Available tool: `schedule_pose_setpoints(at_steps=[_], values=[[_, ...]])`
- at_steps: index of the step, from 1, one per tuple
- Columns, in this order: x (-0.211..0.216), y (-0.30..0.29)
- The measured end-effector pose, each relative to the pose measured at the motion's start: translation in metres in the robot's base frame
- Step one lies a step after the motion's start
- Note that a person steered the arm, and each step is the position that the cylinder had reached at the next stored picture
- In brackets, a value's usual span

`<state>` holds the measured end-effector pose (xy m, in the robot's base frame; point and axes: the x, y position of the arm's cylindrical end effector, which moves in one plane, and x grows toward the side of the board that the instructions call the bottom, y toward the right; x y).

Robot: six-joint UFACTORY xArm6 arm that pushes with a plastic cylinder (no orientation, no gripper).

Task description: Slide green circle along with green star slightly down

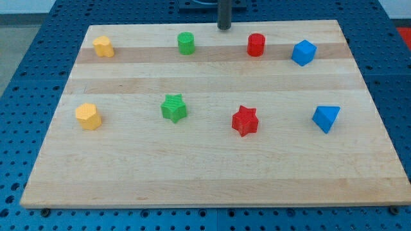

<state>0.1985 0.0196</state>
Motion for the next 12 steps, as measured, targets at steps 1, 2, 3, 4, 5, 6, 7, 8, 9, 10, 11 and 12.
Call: schedule_pose_setpoints(at_steps=[1,2,3,4,5,6,7,8,9,10,11,12], values=[[-0.005,-0.046],[-0.005,-0.062],[-0.005,-0.062],[-0.006,-0.064],[-0.006,-0.074],[-0.006,-0.088],[-0.005,-0.088],[0.024,-0.088],[0.063,-0.088],[0.072,-0.088],[0.122,-0.088],[0.131,-0.088]])
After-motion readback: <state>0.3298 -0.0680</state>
